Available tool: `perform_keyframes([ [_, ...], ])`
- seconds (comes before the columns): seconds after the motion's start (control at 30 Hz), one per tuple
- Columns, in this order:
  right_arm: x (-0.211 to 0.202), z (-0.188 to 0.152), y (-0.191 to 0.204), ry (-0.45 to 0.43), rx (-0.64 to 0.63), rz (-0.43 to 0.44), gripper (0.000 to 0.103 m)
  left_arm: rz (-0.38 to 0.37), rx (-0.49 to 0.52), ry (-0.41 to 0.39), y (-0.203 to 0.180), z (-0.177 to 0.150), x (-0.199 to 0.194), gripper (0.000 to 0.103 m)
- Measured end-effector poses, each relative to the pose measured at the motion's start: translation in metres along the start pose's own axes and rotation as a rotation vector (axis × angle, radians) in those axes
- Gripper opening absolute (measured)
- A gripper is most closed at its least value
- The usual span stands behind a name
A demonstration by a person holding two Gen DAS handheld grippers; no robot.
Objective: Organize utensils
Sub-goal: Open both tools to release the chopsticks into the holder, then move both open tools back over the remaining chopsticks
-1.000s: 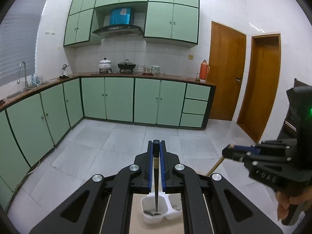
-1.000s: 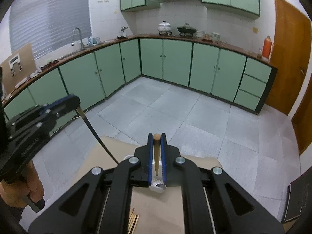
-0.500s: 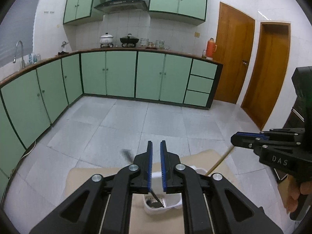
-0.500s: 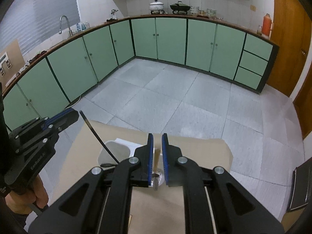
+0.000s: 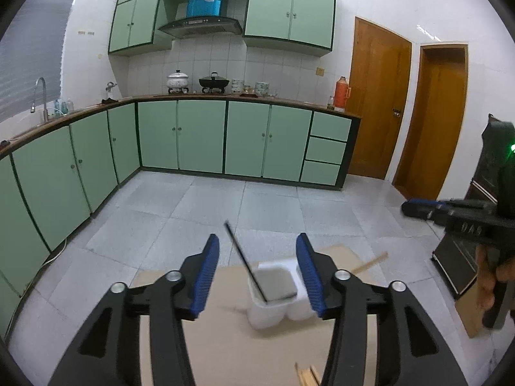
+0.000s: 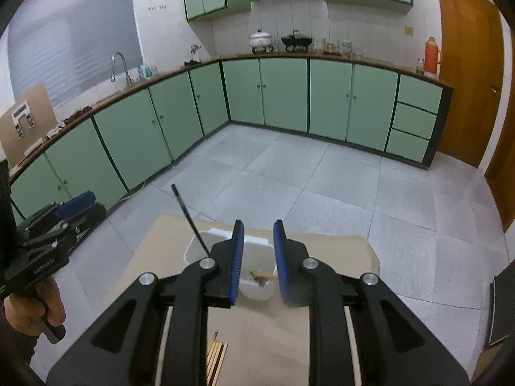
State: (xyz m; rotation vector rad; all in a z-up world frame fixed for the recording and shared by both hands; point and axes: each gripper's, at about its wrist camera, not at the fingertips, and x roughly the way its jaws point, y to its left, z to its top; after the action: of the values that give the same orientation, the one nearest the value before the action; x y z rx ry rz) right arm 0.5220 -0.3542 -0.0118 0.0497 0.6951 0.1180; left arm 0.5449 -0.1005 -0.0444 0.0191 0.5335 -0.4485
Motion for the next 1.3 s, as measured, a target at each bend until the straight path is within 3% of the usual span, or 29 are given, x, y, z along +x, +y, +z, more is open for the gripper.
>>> perform_keyframes([
  [0.13, -0.032, -0.044, 0.001, -0.051, 0.005, 0.012, 0.025, -0.019, -0.03, 0.02, 0.0, -0.045, -0.032, 0.061],
  [0.2, -0.046, -0.078, 0.006, -0.076, -0.003, 0.006, 0.026, -0.019, -0.035, 0.022, -0.002, -0.071, -0.047, 0.066],
  [0.33, -0.066, -0.151, 0.022, -0.101, -0.025, -0.011, 0.029, -0.007, -0.03, 0.025, -0.012, -0.127, -0.076, 0.068],
  [0.57, -0.071, -0.293, 0.056, -0.074, -0.024, -0.023, 0.03, 0.004, -0.041, 0.006, -0.034, -0.218, -0.116, 0.068],
  [0.73, -0.057, -0.358, 0.079, -0.016, -0.04, -0.024, 0.03, 0.007, -0.069, -0.004, -0.047, -0.262, -0.127, 0.068],
  [0.97, -0.035, -0.39, 0.097, 0.09, -0.11, -0.001, 0.03, 0.02, -0.102, 0.019, -0.052, -0.294, -0.134, 0.068],
  [1.3, -0.027, -0.395, 0.116, 0.079, -0.173, 0.024, 0.035, 0.0, -0.072, 0.093, -0.057, -0.314, -0.114, 0.068],
])
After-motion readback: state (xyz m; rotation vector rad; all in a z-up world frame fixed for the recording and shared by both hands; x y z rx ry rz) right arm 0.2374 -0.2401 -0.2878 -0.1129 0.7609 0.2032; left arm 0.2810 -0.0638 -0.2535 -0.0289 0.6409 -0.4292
